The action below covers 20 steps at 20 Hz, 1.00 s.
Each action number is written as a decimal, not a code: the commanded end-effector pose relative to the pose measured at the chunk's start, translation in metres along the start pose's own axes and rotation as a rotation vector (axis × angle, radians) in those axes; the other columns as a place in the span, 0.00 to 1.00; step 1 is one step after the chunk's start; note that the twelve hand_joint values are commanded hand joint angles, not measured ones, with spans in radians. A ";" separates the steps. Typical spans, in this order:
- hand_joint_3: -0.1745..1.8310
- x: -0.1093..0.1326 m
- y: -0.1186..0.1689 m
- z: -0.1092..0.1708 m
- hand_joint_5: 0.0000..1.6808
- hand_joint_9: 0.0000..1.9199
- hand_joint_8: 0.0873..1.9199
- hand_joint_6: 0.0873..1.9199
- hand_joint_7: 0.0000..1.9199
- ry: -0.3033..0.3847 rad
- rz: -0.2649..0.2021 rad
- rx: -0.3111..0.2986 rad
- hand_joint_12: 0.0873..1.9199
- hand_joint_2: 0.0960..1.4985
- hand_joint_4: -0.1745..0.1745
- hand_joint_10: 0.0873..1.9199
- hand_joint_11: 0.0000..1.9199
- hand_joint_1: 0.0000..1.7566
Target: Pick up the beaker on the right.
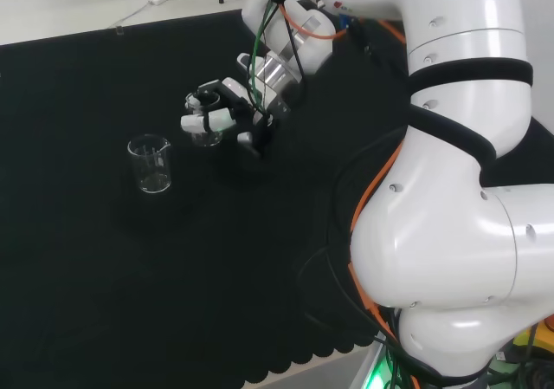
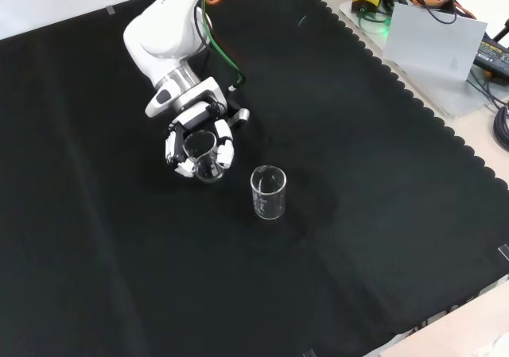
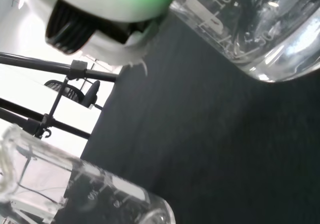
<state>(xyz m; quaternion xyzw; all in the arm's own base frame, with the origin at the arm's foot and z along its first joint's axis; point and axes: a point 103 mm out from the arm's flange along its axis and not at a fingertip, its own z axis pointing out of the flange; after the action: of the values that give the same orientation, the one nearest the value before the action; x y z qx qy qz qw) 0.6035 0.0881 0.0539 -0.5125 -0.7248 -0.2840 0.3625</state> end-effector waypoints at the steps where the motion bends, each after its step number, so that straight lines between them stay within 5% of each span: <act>1: 0.56 0.026 -0.002 -0.026 0.60 0.66 0.52 0.56 0.62 -0.150 -0.034 -0.022 0.49 0.32 0.00 0.47 0.49 0.81; 8: 0.55 0.048 -0.015 -0.037 0.60 0.68 0.50 0.54 0.63 -0.279 -0.087 0.018 0.47 0.32 0.00 0.43 0.51 0.82; 20: 0.55 0.072 -0.051 -0.042 0.60 0.69 0.50 0.53 0.63 -0.336 -0.092 0.121 0.47 0.31 0.00 0.43 0.52 0.82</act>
<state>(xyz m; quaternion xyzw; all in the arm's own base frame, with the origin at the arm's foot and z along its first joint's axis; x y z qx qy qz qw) 0.5648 0.0798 0.1298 -0.4990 -0.8074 -0.1904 0.2509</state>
